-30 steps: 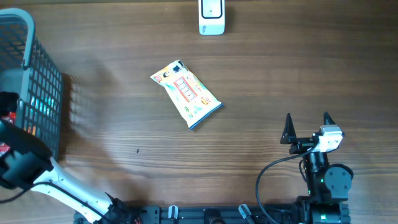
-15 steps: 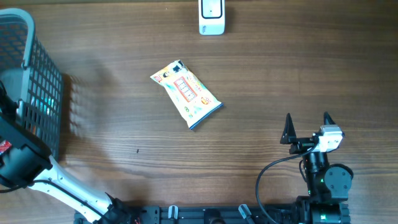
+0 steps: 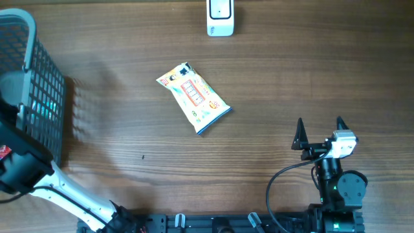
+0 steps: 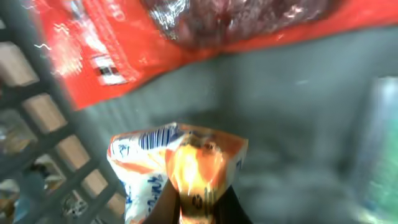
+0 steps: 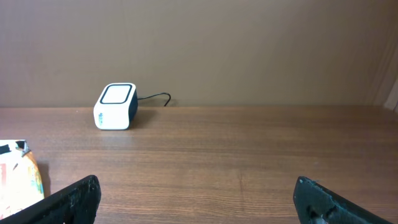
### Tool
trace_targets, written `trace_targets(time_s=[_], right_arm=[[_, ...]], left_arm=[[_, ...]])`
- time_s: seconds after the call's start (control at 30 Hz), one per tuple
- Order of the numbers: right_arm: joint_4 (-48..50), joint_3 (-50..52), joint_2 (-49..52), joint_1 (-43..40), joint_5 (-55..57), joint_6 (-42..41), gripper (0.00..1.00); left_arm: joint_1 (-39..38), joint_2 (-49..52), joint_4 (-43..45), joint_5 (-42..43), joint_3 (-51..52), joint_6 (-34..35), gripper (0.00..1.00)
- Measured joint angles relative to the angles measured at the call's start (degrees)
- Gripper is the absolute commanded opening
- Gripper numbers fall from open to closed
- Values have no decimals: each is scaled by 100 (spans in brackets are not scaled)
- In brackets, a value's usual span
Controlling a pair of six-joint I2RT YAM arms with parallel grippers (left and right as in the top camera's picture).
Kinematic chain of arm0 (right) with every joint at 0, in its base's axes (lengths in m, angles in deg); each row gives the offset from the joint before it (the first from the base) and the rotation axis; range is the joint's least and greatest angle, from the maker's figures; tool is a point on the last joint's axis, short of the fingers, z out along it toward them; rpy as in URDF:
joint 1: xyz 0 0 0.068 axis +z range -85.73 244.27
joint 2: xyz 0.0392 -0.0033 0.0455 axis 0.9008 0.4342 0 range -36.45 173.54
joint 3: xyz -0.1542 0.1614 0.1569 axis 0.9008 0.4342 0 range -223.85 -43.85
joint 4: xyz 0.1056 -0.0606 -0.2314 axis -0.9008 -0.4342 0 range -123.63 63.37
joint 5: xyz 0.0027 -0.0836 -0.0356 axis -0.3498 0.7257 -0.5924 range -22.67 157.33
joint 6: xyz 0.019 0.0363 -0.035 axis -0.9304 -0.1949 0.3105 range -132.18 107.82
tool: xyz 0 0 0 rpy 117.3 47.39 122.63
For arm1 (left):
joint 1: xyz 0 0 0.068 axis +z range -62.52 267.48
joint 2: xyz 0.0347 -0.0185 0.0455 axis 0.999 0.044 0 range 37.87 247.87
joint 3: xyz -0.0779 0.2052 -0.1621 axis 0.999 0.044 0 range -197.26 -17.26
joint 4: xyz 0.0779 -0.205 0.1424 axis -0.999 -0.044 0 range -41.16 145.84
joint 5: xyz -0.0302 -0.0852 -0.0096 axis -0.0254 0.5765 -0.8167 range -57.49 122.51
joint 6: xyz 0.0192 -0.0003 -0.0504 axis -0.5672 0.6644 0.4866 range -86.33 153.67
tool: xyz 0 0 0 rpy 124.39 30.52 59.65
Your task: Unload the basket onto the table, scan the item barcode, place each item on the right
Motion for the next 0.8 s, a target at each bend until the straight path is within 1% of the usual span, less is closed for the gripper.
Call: trace_targets(time_s=[0.03, 0.1, 0.13, 0.2, 0.23, 0.37, 0.43, 0.5, 0.57, 0.63, 0.7, 0.73, 0.8], right_arm=[[-2, 0, 0, 0, 0, 0, 100], [-2, 0, 0, 0, 2, -2, 100], [-2, 0, 0, 0, 0, 0, 100], [0, 0, 0, 0, 2, 0, 100], [-2, 0, 0, 0, 0, 0, 100], [0, 0, 0, 0, 0, -2, 100], [0, 0, 0, 0, 2, 0, 100], [0, 0, 0, 0, 0, 0, 100], [0, 0, 0, 0, 0, 0, 100], [0, 0, 0, 0, 0, 0, 100], [-2, 0, 0, 0, 0, 0, 100], [0, 0, 0, 0, 2, 0, 100], [-4, 0, 0, 0, 2, 0, 100]], left_arm=[[0, 24, -376, 55, -564, -4, 4], [0, 15, -796, 229, -1521, -4, 4], [2, 28, -1071, 422, -2155, -4, 4], [2, -20, -1147, 914, -3051, -2, 4], [4, -96, -1123, 1233, -3340, 11, 4], [-31, -592, -831, 2857, -3665, 195, 4], [-170, -833, -852, 3362, -3681, 223, 4], [-514, -997, -990, 3687, -3705, 245, 4], [-1014, -1036, -1067, 3845, -3709, 234, 4], [-1676, -1025, -1049, 3853, -3694, 181, 4], [-2450, -1019, -1040, 3574, -3657, 140, 4], [-2881, -1010, -1051, 3215, -3613, 118, 4], [-3482, -973, -1064, 2686, -3486, 101, 4]])
